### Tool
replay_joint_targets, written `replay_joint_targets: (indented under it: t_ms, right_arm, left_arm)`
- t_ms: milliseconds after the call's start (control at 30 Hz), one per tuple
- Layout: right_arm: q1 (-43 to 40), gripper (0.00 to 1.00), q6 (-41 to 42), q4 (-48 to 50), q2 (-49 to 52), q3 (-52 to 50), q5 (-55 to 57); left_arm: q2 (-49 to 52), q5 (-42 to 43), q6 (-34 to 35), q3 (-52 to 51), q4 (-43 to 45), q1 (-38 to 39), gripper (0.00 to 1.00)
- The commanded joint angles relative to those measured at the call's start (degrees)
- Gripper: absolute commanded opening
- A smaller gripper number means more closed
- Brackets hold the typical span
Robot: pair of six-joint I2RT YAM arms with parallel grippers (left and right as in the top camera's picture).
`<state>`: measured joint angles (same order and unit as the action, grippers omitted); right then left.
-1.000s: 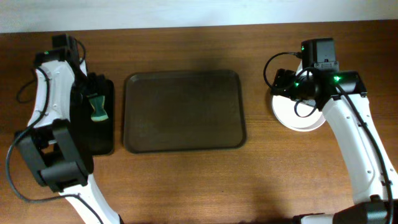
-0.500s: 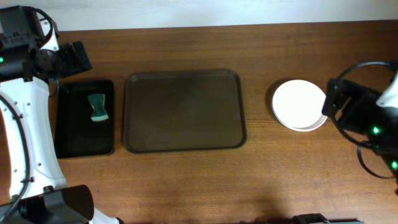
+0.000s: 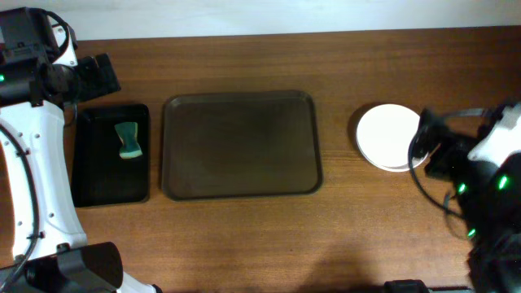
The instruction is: Clean dirty plates on tray and stack at the side
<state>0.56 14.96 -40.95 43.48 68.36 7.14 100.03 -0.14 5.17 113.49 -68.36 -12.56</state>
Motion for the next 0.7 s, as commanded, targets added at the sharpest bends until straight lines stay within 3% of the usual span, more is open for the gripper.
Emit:
replay_joint_targets:
  t_ms: [0, 100, 233, 667]
  right_arm:
    - [-0.31, 0.98, -1.42, 16.48, -13.16, -22.14, -0.90]
    - [-0.15, 0.98, -0.98, 35.43, -26.99, -44.61, -0.98]
    - [0.20, 0.98, -1.01, 42.27, -41.03, -61.92, -2.16]
    - [2.05, 0.98, -1.03, 36.63, -43.12, -68.04, -3.91]
  left_arm:
    - [0.22, 0.39, -0.72, -0.02, 0.09, 0.13, 0.99]
    - [0.22, 0.39, -0.70, -0.02, 0.11, 0.13, 0.99]
    - [0.22, 0.39, -0.70, -0.02, 0.11, 0.13, 0.99]
    - [0.22, 0.39, -0.70, -0.02, 0.11, 0.13, 0.99]
